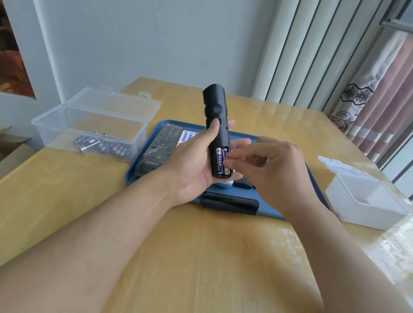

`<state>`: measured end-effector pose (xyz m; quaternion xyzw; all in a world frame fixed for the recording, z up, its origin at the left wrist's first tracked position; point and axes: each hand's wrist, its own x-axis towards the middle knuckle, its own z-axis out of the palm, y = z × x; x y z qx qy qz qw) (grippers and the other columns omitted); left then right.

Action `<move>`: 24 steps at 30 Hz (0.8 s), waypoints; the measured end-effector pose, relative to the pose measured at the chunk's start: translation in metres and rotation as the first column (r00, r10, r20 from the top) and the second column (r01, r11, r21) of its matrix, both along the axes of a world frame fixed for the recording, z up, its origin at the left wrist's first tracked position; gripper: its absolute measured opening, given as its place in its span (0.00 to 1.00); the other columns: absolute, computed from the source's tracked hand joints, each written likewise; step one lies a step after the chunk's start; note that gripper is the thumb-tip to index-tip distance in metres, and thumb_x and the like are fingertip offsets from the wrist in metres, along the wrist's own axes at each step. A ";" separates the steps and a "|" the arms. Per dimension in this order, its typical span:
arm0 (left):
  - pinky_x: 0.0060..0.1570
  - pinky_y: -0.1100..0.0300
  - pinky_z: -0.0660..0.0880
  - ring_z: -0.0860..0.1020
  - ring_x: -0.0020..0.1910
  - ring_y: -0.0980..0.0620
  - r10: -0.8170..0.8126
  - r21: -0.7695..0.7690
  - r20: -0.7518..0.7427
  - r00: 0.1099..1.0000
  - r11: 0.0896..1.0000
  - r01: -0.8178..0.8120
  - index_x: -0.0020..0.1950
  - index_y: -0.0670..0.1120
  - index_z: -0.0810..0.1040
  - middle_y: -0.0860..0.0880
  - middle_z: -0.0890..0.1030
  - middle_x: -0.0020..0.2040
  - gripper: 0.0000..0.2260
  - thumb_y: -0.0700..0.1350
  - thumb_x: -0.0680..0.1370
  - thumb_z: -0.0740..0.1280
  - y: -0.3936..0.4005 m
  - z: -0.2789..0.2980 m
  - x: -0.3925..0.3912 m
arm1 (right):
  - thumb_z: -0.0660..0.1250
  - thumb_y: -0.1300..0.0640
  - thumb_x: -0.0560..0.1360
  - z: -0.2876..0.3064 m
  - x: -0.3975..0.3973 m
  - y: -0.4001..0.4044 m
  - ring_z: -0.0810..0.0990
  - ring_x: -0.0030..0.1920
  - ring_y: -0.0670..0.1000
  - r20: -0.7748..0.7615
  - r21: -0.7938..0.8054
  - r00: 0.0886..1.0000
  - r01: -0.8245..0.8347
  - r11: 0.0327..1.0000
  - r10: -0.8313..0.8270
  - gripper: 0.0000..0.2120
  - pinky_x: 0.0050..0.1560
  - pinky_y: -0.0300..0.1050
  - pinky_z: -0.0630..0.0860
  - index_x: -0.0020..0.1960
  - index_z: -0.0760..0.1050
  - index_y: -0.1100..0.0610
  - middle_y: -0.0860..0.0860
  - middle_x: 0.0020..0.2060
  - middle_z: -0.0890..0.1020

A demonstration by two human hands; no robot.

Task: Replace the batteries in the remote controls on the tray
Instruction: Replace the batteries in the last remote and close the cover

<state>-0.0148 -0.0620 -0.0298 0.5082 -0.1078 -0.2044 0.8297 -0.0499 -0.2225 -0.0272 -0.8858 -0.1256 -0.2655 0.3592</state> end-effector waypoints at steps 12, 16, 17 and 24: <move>0.50 0.42 0.83 0.83 0.59 0.45 -0.105 -0.081 -0.055 0.993 0.992 0.101 0.75 0.55 0.69 0.45 0.83 0.63 0.21 0.59 0.86 0.49 0.001 -0.001 -0.001 | 0.71 0.53 0.77 -0.007 0.005 -0.001 0.83 0.51 0.44 0.118 -0.146 0.989 -0.073 0.987 0.091 0.08 0.43 0.53 0.81 0.54 0.85 0.44 0.41 0.42 0.81; 0.49 0.43 0.83 0.84 0.58 0.46 -0.099 -0.067 -0.049 0.994 0.993 0.096 0.74 0.54 0.70 0.46 0.84 0.63 0.20 0.58 0.87 0.49 0.001 -0.002 -0.001 | 0.67 0.49 0.78 -0.005 0.003 0.001 0.85 0.47 0.50 0.161 -0.264 0.984 -0.030 0.964 0.074 0.09 0.38 0.51 0.79 0.55 0.85 0.42 0.41 0.40 0.78; 0.49 0.43 0.83 0.84 0.58 0.46 -0.099 -0.060 -0.047 0.994 0.994 0.096 0.74 0.54 0.71 0.46 0.84 0.63 0.20 0.58 0.86 0.49 0.001 -0.002 -0.001 | 0.67 0.48 0.78 -0.004 0.003 0.001 0.84 0.45 0.51 0.169 -0.280 0.983 -0.022 0.960 0.072 0.10 0.37 0.51 0.79 0.55 0.85 0.42 0.42 0.40 0.78; 0.43 0.52 0.76 0.78 0.46 0.49 -0.055 0.115 0.069 0.996 0.992 0.047 0.71 0.57 0.75 0.45 0.80 0.54 0.18 0.57 0.86 0.54 -0.001 -0.007 0.000 | 0.72 0.53 0.77 0.000 0.004 0.001 0.79 0.36 0.48 0.112 -0.188 0.992 -0.040 0.981 0.062 0.06 0.38 0.53 0.78 0.51 0.86 0.47 0.44 0.40 0.81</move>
